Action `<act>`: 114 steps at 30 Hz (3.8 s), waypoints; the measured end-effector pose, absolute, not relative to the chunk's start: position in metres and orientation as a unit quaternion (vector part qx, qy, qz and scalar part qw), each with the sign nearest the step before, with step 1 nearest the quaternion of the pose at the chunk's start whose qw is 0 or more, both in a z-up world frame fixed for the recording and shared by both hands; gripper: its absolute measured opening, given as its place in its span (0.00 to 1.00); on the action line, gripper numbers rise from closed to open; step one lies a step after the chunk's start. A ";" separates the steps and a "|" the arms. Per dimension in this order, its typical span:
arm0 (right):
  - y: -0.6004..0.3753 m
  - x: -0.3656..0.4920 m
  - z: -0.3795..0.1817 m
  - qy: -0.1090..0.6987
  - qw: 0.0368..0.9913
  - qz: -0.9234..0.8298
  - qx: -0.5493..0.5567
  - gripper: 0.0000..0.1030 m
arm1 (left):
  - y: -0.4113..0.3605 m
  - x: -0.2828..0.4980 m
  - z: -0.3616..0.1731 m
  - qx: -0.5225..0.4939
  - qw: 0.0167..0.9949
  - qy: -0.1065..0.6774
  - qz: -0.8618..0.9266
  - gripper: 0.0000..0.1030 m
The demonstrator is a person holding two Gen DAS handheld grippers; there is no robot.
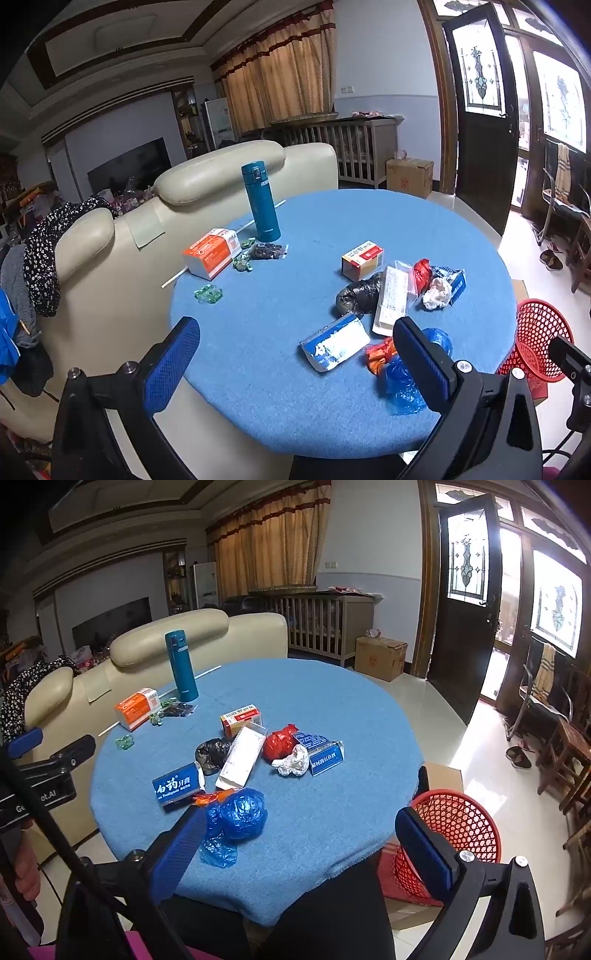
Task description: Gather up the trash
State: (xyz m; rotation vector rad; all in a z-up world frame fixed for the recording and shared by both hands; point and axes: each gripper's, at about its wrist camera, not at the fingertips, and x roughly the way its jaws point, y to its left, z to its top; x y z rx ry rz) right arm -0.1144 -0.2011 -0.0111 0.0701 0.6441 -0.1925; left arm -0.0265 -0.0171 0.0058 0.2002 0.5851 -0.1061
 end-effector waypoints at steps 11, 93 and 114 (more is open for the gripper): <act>-0.204 -0.116 -0.020 0.316 0.943 -0.095 0.034 1.00 | -0.019 -0.026 0.002 0.101 0.948 0.297 -0.058 1.00; -0.372 -0.115 -0.051 0.253 0.926 -0.138 0.244 0.56 | -0.124 0.044 -0.029 0.204 0.857 0.308 -0.359 0.65; -0.516 -0.215 -0.132 0.272 0.860 -0.268 0.338 0.60 | -0.406 -0.007 -0.118 0.288 0.742 0.423 -0.434 0.65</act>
